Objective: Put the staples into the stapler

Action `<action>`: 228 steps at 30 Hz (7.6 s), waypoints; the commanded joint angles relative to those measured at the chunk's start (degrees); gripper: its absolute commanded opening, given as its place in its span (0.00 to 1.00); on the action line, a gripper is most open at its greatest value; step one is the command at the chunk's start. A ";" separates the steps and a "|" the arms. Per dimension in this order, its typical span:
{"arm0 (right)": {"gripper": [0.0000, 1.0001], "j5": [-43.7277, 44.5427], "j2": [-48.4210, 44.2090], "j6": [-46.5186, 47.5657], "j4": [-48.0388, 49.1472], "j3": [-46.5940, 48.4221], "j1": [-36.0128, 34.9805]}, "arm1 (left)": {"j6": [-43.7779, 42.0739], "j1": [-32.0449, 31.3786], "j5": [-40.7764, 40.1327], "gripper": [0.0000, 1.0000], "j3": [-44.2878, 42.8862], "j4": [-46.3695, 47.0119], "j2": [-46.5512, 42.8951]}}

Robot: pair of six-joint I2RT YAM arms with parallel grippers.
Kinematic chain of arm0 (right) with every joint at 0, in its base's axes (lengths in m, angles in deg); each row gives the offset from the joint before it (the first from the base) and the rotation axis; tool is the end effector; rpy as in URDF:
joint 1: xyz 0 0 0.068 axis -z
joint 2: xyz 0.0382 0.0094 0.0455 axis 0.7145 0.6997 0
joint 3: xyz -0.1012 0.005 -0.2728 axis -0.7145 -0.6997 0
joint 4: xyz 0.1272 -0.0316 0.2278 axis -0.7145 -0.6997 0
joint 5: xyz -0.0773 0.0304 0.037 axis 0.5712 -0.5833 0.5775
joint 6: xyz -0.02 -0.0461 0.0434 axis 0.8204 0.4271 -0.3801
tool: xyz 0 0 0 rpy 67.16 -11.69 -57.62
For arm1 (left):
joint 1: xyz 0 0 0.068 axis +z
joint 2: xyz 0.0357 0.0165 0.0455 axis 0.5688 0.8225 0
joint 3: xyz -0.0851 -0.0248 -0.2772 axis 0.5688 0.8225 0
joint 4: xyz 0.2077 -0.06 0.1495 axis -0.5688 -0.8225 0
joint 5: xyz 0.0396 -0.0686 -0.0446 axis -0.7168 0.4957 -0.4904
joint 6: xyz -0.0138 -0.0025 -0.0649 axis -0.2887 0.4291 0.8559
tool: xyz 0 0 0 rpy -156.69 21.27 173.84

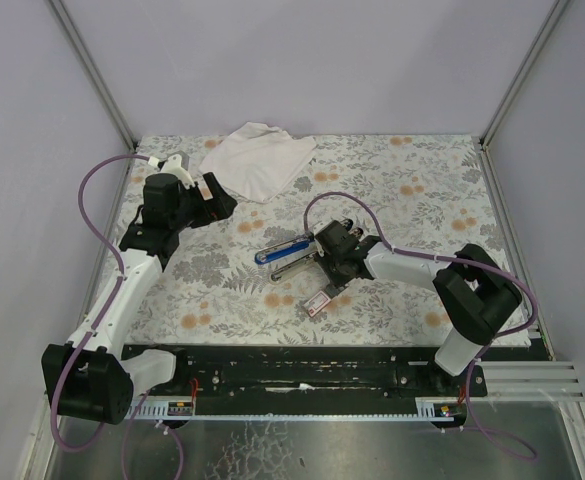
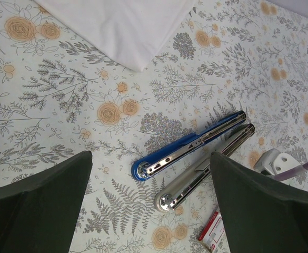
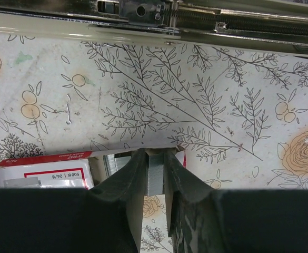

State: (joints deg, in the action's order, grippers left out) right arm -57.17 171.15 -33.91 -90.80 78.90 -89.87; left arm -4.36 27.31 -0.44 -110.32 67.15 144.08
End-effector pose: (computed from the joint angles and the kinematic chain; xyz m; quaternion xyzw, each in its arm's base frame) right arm 0.2483 0.2354 0.1672 -0.2876 0.9158 0.0837 0.2677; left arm 0.2645 -0.0438 0.3236 -0.0656 0.8490 -0.2089 0.4809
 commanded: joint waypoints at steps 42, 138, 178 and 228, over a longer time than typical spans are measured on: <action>0.32 0.81 -10.45 -8.14 -2.32 -1.53 -0.82 | 0.37 0.48 5.46 0.93 1.92 2.80 1.40; 0.28 1.33 0.95 -10.10 0.90 1.10 -2.13 | 12.85 -9.78 10.88 0.89 5.83 27.36 30.20; 0.33 2.40 -2.58 -11.52 -2.28 0.95 -2.12 | 12.47 -19.23 7.73 0.91 5.59 11.58 12.30; 0.17 3.54 -9.56 -14.24 -4.83 1.49 -1.23 | 15.51 -24.14 12.80 0.90 10.32 24.50 30.44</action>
State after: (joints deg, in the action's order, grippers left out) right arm -54.27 164.97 -47.13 -96.78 81.32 -91.40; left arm 10.79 4.77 12.23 -99.37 89.07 172.80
